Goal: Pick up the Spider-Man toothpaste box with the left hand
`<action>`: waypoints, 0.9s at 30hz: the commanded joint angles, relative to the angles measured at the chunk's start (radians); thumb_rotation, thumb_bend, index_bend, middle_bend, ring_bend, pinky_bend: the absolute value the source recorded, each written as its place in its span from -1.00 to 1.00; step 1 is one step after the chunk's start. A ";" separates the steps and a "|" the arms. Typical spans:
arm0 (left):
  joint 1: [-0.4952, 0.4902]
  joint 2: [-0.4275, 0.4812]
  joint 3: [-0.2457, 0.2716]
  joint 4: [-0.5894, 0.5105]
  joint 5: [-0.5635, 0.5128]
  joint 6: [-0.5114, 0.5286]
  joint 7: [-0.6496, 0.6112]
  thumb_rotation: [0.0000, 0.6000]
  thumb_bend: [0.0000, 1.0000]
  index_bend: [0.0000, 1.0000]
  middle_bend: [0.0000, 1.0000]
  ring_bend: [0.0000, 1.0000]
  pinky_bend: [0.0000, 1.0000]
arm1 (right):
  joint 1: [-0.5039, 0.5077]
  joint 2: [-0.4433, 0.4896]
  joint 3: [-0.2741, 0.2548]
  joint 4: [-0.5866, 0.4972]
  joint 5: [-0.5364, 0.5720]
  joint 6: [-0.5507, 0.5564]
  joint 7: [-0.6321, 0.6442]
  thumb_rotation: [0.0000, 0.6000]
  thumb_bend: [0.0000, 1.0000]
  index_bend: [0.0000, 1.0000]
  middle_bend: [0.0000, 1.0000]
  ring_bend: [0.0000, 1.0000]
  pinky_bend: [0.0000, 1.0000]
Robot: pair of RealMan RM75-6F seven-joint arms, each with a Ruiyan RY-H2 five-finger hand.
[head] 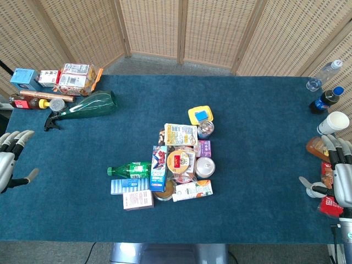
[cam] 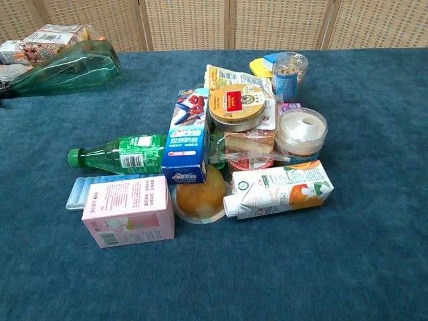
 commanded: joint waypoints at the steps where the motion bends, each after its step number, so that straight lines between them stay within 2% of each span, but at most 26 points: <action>1: 0.000 0.000 0.001 -0.001 0.000 -0.003 -0.001 1.00 -0.29 -0.98 -1.00 -1.00 -1.00 | 0.003 -0.004 0.001 0.002 -0.005 0.000 0.004 0.71 -0.77 -1.00 -0.85 -1.00 -1.00; 11: -0.005 0.011 0.000 -0.015 0.020 -0.003 0.003 1.00 -0.29 -1.00 -1.00 -1.00 -1.00 | 0.003 -0.018 -0.005 0.015 -0.022 0.008 0.023 0.72 -0.77 -1.00 -0.85 -1.00 -1.00; 27: -0.134 0.003 -0.005 -0.058 0.059 -0.189 0.026 1.00 -0.29 -1.00 -1.00 -1.00 -1.00 | -0.022 0.000 -0.012 0.007 -0.017 0.033 0.042 0.72 -0.77 -1.00 -0.85 -1.00 -1.00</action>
